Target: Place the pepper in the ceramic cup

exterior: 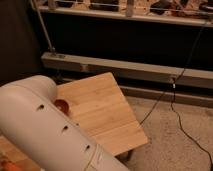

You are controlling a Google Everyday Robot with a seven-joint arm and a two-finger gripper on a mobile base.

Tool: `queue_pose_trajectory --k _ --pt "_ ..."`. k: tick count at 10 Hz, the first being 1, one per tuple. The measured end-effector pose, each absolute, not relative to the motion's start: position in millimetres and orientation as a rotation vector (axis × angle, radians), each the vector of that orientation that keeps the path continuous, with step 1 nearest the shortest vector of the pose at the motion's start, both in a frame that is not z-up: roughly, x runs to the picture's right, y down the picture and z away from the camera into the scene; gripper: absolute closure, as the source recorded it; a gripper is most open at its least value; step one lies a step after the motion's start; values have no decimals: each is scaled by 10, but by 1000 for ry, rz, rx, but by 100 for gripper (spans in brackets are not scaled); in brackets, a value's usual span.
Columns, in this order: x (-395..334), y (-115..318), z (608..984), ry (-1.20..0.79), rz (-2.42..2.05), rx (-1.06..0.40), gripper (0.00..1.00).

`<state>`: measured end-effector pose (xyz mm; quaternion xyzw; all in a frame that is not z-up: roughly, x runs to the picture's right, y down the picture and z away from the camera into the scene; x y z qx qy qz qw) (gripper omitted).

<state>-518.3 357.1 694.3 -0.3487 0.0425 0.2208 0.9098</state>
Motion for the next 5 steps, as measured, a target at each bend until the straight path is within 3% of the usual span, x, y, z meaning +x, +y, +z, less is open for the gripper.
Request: queue_pose_trajectory --k 2,5 --pt "-5166 3568 6942 86 463 -723 26" --pt "-5133 3592 6944 91 459 -726 20"
